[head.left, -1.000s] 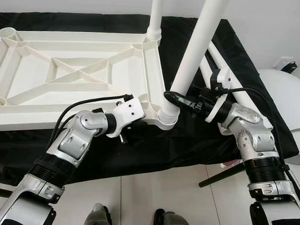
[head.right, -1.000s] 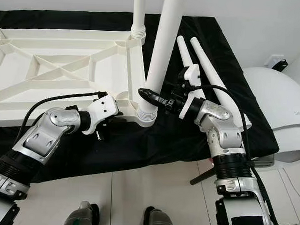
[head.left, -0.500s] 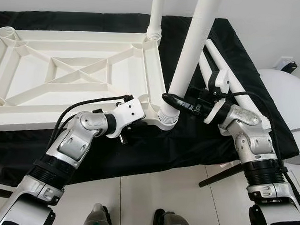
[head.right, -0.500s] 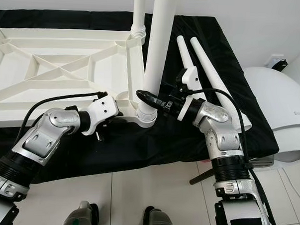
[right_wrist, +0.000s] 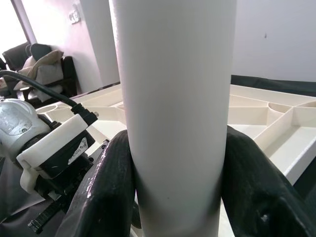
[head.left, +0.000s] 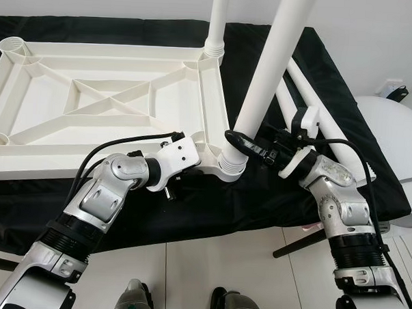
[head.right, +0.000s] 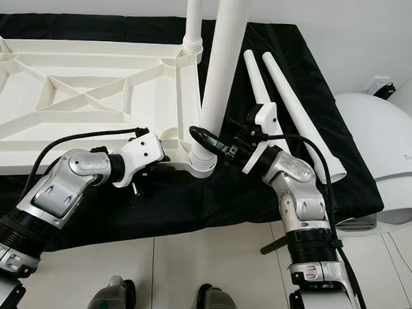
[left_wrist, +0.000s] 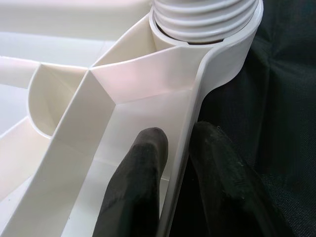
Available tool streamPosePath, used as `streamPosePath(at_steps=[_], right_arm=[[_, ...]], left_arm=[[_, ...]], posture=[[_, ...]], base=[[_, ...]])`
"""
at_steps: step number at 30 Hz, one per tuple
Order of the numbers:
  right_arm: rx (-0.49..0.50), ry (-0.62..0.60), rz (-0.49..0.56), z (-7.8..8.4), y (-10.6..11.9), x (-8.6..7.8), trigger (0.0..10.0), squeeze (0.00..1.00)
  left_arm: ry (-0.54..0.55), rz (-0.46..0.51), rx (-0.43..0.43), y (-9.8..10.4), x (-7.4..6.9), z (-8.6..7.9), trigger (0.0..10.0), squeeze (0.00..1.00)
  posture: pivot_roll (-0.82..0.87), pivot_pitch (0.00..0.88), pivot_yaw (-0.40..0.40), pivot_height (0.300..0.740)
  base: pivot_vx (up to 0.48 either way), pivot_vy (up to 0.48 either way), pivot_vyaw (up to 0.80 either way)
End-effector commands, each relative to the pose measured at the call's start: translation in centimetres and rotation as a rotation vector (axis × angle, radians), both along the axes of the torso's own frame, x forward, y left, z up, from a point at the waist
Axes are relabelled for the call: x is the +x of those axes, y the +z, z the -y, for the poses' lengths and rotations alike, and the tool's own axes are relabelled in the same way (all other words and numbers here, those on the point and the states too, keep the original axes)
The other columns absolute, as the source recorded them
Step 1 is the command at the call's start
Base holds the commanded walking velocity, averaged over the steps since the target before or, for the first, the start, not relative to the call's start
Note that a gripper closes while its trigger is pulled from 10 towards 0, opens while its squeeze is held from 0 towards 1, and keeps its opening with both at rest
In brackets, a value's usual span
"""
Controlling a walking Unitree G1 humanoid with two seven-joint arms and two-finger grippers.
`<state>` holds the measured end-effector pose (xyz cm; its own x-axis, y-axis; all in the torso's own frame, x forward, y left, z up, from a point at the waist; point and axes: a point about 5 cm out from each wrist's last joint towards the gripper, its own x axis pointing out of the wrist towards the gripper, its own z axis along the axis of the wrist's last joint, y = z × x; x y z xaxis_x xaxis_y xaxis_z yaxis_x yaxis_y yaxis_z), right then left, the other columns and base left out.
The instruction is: Building children table
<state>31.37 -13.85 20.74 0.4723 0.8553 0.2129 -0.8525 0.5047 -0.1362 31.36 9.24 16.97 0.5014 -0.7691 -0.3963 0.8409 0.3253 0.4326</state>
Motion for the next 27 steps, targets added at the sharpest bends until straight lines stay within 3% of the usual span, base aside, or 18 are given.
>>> streamPosePath(at_steps=[1, 17, 27], right_arm=[[-0.036, 0.014, -0.141, -0.47, -3.12, -0.35, 10.0, 0.00], [-0.078, 0.025, -0.127, -0.90, -3.48, -0.67, 10.0, 0.00], [-0.074, -0.030, -0.111, -1.33, -3.45, -0.47, 10.0, 0.00]], left_arm=[[-0.063, -0.020, 0.006, -0.44, -0.79, 1.08, 10.0, 0.00], [-0.062, -0.021, 0.003, -0.31, -0.80, 1.16, 10.0, 0.00], [-0.059, -0.017, -0.002, -0.19, -0.83, 1.24, 10.0, 0.00]], posture=[[0.03, 0.192, -0.024, 0.740], [0.03, 0.200, -0.026, 0.740], [0.03, 0.201, -0.031, 0.740]], base=[[0.000, 0.000, 0.00], [0.000, 0.000, 0.00], [0.000, 0.000, 0.00]])
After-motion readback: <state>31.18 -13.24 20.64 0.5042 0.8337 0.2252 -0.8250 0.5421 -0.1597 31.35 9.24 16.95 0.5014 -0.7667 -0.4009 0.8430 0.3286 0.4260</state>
